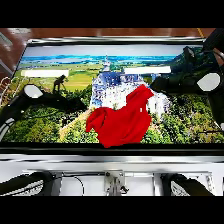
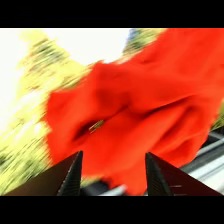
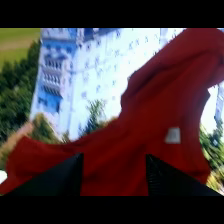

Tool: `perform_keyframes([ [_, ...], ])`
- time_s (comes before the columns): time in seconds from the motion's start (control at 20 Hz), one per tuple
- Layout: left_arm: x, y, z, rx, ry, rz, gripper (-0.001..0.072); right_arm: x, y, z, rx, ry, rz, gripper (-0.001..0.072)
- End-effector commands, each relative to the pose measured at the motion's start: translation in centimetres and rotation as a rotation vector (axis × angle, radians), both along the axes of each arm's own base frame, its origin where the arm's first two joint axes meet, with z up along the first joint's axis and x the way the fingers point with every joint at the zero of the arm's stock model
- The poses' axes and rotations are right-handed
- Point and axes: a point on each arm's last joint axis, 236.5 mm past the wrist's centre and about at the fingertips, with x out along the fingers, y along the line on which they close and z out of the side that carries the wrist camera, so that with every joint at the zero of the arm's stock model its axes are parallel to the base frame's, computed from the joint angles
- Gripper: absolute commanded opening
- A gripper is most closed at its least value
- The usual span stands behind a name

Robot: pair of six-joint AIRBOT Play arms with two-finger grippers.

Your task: Fold the shirts.

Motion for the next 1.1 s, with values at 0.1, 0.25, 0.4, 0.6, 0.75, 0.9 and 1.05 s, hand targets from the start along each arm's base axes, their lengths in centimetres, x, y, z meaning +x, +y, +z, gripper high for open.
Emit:
perform_keyframes([
  [0.1,-5.7,6.5,-3.4,0.042,0.284,0.011,0.0523,-12.1,-2.7,-7.6,-0.053,0.41,0.139,0.0509],
  [0.25,-6.7,4.2,-5.7,-0.015,0.29,0.027,0.0625,-15.7,0.1,-10.9,0.111,0.487,0.119,0.0509],
  [0.4,-6.7,1.4,-7.3,-0.039,0.268,0.028,0.0625,-16.7,3.3,-10.9,0.279,0.497,0.114,0.0509],
  [0.6,-7.0,-3.4,-9.2,-0.081,0.297,0.006,0.0622,-16.8,3.5,-10.9,0.292,0.5,0.116,0.0509],
  [0.75,-5.4,-4.8,-10.8,-0.073,0.253,0.056,0.0567,-17.1,3.6,-11.2,0.263,0.506,0.133,0.0509],
  [0.9,-4.6,-4.6,-10.4,-0.077,0.242,0.087,0.0029,-17.7,3.9,-13.3,0.098,0.495,0.171,0.0509],
  [1.05,-4.6,-5.2,-8.6,-0.099,0.218,0.026,0.0029,-15.6,4.4,-14.5,-0.006,0.403,0.117,0.051],
])
